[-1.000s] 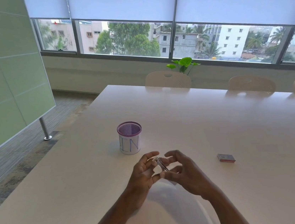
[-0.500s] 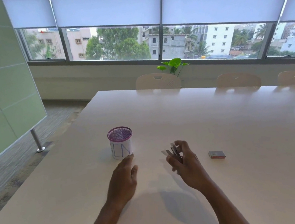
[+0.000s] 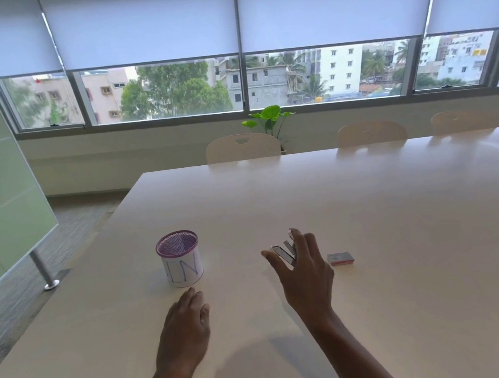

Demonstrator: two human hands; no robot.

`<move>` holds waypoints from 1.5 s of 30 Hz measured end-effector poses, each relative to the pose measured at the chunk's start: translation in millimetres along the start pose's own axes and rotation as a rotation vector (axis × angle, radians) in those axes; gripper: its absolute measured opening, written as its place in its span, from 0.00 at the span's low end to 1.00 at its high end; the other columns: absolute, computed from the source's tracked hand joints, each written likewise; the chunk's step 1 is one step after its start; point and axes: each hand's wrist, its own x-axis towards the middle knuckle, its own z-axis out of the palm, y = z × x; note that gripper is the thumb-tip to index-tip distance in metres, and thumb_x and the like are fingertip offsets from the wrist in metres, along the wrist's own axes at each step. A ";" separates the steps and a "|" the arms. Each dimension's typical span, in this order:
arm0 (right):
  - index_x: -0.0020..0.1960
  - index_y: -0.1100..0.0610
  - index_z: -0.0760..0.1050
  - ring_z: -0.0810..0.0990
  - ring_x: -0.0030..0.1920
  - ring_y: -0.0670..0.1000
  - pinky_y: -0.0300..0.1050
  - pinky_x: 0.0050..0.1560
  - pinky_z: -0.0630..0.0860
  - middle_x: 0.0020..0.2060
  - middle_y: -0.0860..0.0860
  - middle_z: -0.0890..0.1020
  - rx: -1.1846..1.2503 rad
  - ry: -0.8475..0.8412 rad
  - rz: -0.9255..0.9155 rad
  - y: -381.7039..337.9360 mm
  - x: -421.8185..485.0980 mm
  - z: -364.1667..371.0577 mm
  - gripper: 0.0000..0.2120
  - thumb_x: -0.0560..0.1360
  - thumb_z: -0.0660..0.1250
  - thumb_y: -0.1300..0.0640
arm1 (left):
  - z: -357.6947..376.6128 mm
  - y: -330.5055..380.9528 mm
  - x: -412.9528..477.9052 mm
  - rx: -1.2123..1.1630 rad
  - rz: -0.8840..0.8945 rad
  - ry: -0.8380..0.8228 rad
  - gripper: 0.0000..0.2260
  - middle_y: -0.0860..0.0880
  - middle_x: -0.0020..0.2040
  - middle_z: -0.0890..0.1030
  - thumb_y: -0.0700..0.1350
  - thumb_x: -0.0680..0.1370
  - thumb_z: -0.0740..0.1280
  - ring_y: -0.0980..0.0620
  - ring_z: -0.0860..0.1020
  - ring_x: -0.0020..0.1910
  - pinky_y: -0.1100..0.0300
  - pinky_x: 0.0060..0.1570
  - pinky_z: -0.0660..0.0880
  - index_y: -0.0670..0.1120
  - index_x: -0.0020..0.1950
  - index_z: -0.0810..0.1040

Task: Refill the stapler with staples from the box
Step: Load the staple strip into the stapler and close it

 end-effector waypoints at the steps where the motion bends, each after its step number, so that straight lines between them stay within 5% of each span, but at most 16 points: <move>1: 0.60 0.51 0.74 0.82 0.37 0.54 0.42 0.31 0.70 0.47 0.47 0.78 -0.003 0.020 -0.014 0.1 1.1 -0.2 0.24 0.72 0.67 0.36 | 0.3 -0.3 0.0 0.005 0.003 0.000 0.18 0.45 0.73 0.71 0.46 0.81 0.59 0.49 0.66 0.73 0.56 0.73 0.60 0.43 0.70 0.72; 8: 0.56 0.59 0.77 0.84 0.37 0.57 0.47 0.33 0.76 0.42 0.52 0.84 0.072 0.045 0.029 1.2 3.2 3.0 0.21 0.75 0.66 0.42 | 2.5 -1.3 0.6 0.006 0.002 0.018 0.17 0.44 0.72 0.72 0.44 0.81 0.60 0.48 0.67 0.73 0.56 0.72 0.60 0.43 0.69 0.74; 14: 0.50 0.61 0.75 0.77 0.31 0.58 0.42 0.32 0.68 0.34 0.55 0.80 0.128 0.030 0.047 0.8 5.5 4.7 0.16 0.76 0.68 0.47 | 2.8 -1.2 0.9 0.001 -0.007 0.023 0.17 0.44 0.72 0.72 0.44 0.81 0.61 0.48 0.68 0.72 0.55 0.72 0.61 0.43 0.68 0.74; 21: 0.50 0.62 0.74 0.75 0.34 0.60 0.42 0.34 0.66 0.35 0.57 0.79 0.170 0.012 0.058 2.0 6.7 6.2 0.17 0.77 0.66 0.47 | 1.9 -0.3 1.1 -0.008 -0.007 0.030 0.16 0.44 0.72 0.72 0.43 0.81 0.60 0.48 0.68 0.72 0.55 0.71 0.62 0.43 0.68 0.74; 25: 0.48 0.61 0.73 0.66 0.32 0.53 0.42 0.34 0.64 0.32 0.51 0.72 0.195 0.008 0.068 0.9 7.1 5.0 0.17 0.78 0.64 0.46 | 1.4 -0.2 0.1 -0.016 -0.012 0.035 0.16 0.45 0.72 0.73 0.44 0.81 0.60 0.48 0.68 0.72 0.55 0.71 0.62 0.43 0.68 0.74; 36: 0.50 0.65 0.74 0.64 0.34 0.50 0.43 0.35 0.64 0.35 0.60 0.78 0.227 -0.050 0.076 -2.2 6.5 0.1 0.22 0.78 0.61 0.44 | 0.8 -0.8 -0.1 -0.010 0.003 0.033 0.15 0.44 0.70 0.75 0.43 0.80 0.62 0.46 0.70 0.70 0.53 0.70 0.64 0.42 0.66 0.76; 41: 0.49 0.64 0.73 0.64 0.34 0.50 0.44 0.34 0.64 0.34 0.49 0.69 0.237 -0.035 0.068 -3.2 6.7 -2.4 0.23 0.77 0.59 0.43 | 0.9 -0.7 0.0 -0.012 0.010 0.043 0.15 0.44 0.69 0.75 0.43 0.80 0.62 0.46 0.71 0.69 0.53 0.69 0.64 0.42 0.65 0.76; 45: 0.52 0.66 0.74 0.65 0.35 0.50 0.47 0.35 0.68 0.34 0.54 0.72 0.252 -0.041 0.070 -4.2 7.5 -3.5 0.24 0.78 0.59 0.43 | 0.7 -0.3 -0.2 -0.012 0.016 0.047 0.15 0.44 0.69 0.75 0.42 0.80 0.62 0.47 0.71 0.70 0.53 0.69 0.64 0.42 0.65 0.76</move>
